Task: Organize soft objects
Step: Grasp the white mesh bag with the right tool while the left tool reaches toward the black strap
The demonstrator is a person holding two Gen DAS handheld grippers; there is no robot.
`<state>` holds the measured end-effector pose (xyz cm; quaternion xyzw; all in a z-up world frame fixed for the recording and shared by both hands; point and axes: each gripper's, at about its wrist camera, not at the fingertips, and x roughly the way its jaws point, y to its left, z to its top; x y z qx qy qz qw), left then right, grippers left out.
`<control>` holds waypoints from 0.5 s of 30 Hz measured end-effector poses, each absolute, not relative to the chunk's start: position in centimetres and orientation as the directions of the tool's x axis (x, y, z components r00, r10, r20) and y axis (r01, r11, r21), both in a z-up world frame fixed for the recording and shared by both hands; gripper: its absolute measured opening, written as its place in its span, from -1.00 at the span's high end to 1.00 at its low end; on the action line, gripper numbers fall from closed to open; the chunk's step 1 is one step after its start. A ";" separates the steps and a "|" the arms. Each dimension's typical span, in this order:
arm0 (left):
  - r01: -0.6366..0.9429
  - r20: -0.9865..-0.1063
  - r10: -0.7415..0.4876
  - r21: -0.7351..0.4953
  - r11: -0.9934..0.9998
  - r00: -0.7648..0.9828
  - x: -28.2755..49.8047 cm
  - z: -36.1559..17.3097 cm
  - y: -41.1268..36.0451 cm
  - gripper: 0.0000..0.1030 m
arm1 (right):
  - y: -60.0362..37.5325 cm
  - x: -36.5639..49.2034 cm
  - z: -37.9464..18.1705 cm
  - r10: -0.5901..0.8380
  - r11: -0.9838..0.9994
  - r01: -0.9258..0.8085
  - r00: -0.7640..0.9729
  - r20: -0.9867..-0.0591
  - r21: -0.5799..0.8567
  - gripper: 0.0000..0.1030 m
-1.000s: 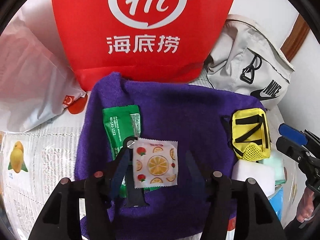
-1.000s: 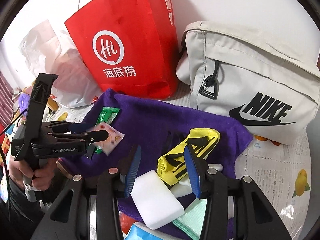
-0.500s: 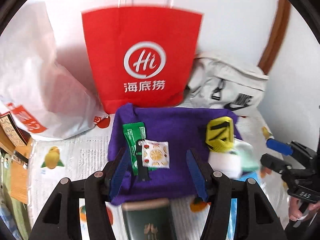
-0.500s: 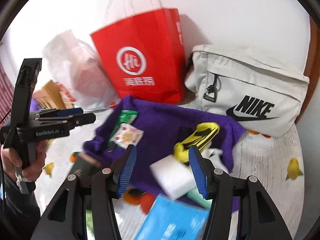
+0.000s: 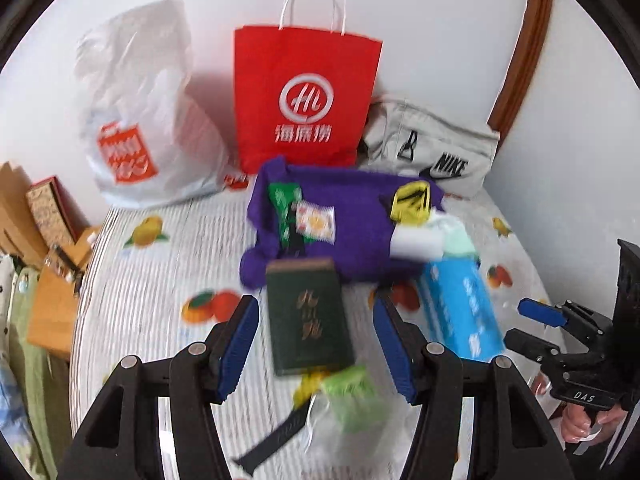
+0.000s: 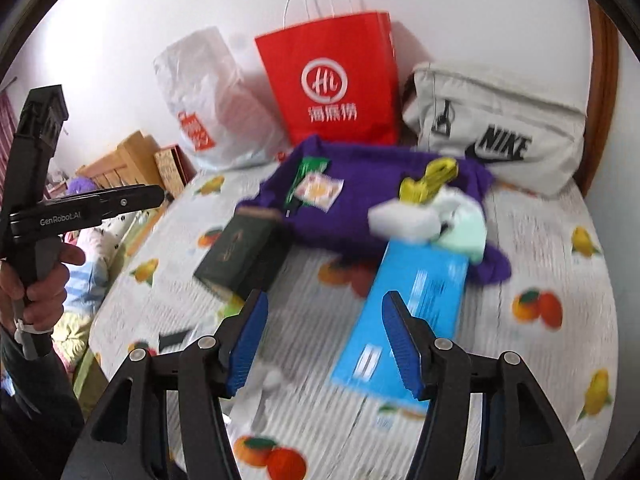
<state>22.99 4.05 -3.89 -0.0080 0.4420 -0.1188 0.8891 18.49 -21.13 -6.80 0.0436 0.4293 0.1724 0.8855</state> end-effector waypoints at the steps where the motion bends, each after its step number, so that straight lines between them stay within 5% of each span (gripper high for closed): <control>1: 0.197 -0.791 -0.212 -0.118 0.973 0.574 22.4 -4.5 4.4 -0.12 | -20.9 17.8 -7.2 0.350 0.934 -0.269 0.567 -0.746 0.234 -0.15; 15: 0.085 -0.865 -0.107 -0.074 0.994 0.491 17.0 -14.3 9.7 -0.28 | -12.7 14.4 -13.8 0.410 0.883 -0.424 0.485 -0.772 0.203 -0.48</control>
